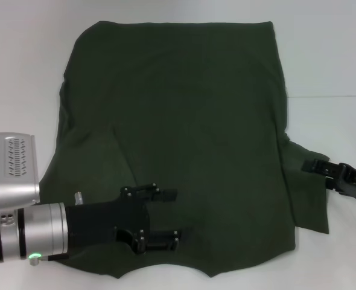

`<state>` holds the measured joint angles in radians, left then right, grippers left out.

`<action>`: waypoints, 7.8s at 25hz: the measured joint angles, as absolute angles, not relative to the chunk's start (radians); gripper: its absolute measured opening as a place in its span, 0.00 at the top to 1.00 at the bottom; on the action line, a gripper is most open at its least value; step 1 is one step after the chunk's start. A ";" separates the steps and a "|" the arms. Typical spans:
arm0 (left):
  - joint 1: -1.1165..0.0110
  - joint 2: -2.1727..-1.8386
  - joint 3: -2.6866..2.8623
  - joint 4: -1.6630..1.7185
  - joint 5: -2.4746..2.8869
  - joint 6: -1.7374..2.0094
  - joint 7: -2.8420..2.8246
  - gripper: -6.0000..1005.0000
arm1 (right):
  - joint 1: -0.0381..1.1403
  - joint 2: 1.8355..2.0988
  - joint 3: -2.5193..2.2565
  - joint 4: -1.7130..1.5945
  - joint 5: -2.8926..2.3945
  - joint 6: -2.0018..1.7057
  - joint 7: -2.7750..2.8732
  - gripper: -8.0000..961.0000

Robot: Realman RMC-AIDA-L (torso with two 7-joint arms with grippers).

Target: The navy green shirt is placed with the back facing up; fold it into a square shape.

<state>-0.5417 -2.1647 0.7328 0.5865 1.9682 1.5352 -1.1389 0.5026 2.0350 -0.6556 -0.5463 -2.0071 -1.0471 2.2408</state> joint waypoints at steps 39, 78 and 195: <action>-0.533 -2.166 0.726 0.585 1.968 1.513 -1.144 0.19 | 0.508 2.075 -0.569 -0.439 -1.804 -0.951 2.042 0.97; -0.543 -2.164 0.728 0.580 1.968 1.508 -1.172 0.19 | 0.592 1.953 -0.605 -0.436 -1.791 -0.853 1.947 0.95; -0.551 -2.164 0.731 0.578 1.968 1.451 -1.192 0.19 | 0.726 2.049 -0.778 -0.374 -2.023 -0.896 2.248 0.07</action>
